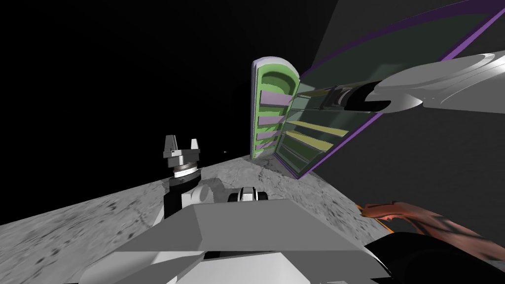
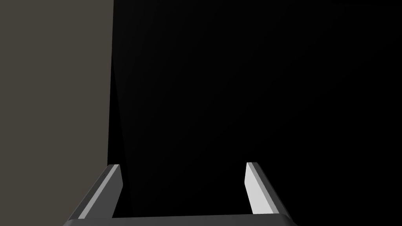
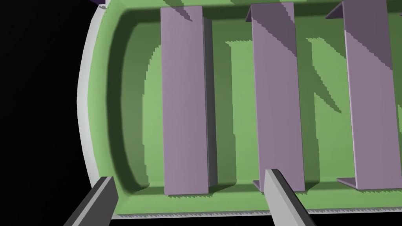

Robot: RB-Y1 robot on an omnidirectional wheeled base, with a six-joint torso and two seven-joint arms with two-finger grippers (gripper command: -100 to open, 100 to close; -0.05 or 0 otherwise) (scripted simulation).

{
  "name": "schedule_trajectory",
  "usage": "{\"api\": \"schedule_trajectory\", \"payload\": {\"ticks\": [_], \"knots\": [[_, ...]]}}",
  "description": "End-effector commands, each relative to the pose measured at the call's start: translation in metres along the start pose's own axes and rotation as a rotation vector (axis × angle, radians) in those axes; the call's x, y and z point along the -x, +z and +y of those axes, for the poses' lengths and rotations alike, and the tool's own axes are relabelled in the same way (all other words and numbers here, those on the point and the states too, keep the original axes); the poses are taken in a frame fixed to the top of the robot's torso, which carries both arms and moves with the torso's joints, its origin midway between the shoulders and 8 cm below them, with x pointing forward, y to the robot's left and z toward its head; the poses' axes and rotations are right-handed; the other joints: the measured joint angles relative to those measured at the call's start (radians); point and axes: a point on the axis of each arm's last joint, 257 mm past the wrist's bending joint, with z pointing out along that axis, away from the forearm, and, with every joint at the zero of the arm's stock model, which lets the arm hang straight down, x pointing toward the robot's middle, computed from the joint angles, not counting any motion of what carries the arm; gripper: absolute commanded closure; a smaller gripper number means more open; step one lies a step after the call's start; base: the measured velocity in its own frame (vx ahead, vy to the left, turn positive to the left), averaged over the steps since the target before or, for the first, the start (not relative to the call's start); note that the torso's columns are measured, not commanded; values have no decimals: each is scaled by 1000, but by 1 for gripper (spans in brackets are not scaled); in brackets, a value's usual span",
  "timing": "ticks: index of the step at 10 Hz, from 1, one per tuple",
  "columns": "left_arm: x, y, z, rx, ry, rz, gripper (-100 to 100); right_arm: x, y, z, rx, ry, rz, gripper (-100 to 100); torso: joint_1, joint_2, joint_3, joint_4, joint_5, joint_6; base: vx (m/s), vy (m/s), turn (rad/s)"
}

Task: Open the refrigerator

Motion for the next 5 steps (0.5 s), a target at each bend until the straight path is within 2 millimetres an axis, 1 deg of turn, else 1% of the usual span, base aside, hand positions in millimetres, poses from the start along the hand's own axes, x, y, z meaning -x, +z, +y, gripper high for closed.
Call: {"api": "schedule_trajectory", "payload": {"ticks": [1,5], "knots": [[0,0,0,0,0,0,0,0,0,0,0,0,0,0,0,0,0,0,0,0,0,0,0],[0,0,0,0,0,0,0,0,0,0,0,0,0,0,0,-2,-1,0,0,0,0,0,0]]}}
